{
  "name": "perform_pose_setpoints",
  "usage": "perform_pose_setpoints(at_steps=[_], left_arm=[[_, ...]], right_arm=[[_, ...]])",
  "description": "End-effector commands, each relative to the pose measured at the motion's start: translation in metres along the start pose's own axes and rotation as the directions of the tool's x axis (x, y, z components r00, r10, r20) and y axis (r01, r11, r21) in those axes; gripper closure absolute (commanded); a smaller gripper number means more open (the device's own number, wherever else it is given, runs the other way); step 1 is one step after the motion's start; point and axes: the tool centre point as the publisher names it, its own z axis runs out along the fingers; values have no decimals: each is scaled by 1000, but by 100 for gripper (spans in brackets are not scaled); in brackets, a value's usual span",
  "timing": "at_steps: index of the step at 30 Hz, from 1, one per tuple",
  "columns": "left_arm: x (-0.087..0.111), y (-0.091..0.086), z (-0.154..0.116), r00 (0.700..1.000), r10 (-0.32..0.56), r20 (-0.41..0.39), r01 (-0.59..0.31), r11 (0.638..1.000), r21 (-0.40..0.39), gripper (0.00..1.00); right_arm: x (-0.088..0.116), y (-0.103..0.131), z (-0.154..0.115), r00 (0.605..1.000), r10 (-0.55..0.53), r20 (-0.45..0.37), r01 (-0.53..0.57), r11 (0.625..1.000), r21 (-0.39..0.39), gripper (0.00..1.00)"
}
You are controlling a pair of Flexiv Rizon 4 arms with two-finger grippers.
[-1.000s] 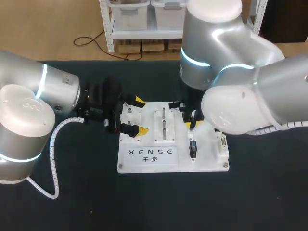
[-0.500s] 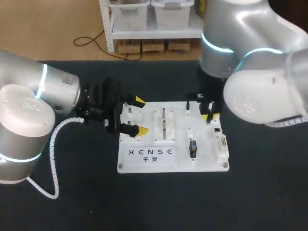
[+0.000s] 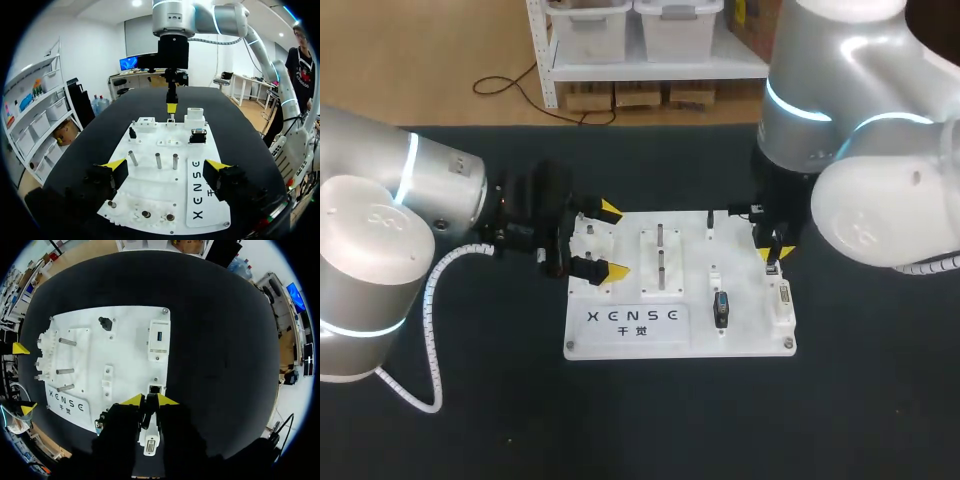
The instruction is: Insert the Ethernet cable into its matching sockets.
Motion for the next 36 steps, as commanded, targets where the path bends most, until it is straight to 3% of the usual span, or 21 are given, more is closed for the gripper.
perform_pose_setpoints(at_steps=[1,36], left_arm=[[0,1,1,1000,1,-1,-1,1000,1,0],[0,1,1,1000,1,-1,-1,1000,1,0]], right_arm=[[-1,-3,2,1000,-1,-1,1,1000,-6,100],[-8,-5,14,1000,-13,-26,12,1000,-26,100]])
